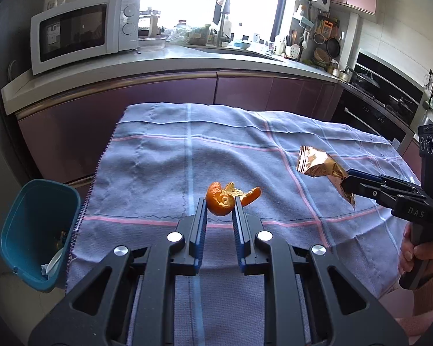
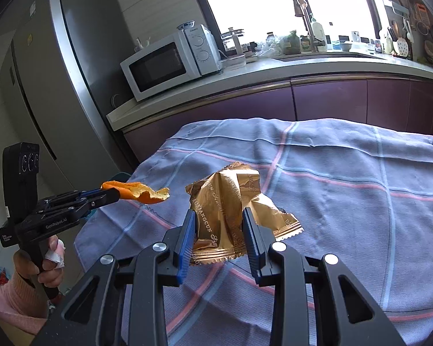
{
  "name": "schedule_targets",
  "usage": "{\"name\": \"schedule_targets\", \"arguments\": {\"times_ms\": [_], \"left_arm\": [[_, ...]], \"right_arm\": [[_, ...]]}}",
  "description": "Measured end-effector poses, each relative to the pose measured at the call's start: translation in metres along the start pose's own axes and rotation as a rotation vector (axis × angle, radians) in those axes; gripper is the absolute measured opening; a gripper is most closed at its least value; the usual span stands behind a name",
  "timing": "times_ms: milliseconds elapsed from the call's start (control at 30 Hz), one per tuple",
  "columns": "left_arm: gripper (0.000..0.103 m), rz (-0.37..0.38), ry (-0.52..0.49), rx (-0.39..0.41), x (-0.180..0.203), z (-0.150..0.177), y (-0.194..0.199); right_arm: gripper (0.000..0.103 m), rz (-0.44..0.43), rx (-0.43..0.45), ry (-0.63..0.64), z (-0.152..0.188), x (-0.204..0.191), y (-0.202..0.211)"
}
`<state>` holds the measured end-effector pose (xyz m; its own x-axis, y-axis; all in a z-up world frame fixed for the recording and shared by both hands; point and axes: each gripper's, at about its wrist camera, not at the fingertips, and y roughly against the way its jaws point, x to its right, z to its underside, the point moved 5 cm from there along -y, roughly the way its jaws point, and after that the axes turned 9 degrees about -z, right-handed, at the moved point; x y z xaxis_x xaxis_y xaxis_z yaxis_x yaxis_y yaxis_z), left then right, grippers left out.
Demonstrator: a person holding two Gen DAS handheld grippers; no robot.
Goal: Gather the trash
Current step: 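Lift the peel and foil bag and carry both to the teal bin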
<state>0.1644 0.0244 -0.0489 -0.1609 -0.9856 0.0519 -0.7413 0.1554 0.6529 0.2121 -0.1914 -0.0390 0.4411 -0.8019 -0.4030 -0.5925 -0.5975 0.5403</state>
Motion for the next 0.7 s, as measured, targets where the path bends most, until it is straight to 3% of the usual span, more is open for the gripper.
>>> {"name": "schedule_targets", "arguments": {"times_ms": [700], "left_arm": [[0.018, -0.138, 0.155, 0.065, -0.105, 0.015, 0.057]], "right_arm": [[0.031, -0.168, -0.085, 0.137, -0.012, -0.094, -0.064]]}}
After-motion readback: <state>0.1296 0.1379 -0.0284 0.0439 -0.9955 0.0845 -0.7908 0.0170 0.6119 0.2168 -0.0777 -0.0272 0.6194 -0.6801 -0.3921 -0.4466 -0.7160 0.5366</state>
